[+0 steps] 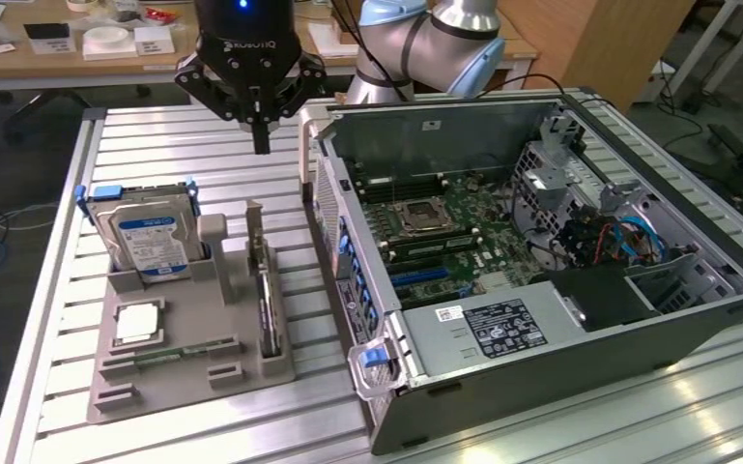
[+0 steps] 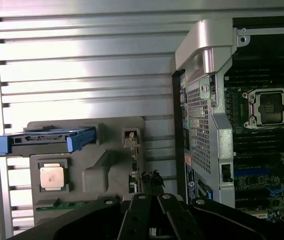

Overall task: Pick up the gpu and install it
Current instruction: 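Reach for the gpu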

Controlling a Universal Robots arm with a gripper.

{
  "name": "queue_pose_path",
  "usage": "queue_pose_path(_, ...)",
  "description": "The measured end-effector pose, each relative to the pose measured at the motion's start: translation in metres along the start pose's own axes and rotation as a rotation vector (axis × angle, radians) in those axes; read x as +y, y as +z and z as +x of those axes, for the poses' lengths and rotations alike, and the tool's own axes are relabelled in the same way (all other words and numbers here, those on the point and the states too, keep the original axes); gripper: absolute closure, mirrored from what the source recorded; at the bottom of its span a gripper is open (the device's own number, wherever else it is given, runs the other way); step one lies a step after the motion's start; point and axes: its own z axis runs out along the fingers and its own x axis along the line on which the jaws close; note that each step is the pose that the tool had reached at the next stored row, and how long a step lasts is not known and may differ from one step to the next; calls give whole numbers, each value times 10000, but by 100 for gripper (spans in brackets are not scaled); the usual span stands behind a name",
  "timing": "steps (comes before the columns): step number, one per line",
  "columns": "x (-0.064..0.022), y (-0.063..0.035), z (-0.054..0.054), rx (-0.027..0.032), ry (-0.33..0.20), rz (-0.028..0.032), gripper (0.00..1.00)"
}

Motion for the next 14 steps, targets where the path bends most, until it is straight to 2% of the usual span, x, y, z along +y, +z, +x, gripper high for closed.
queue_pose_path(9,-6,0,1,0,0,0,89)
queue_pose_path(14,-43,-3,43,0,-1,1,89)
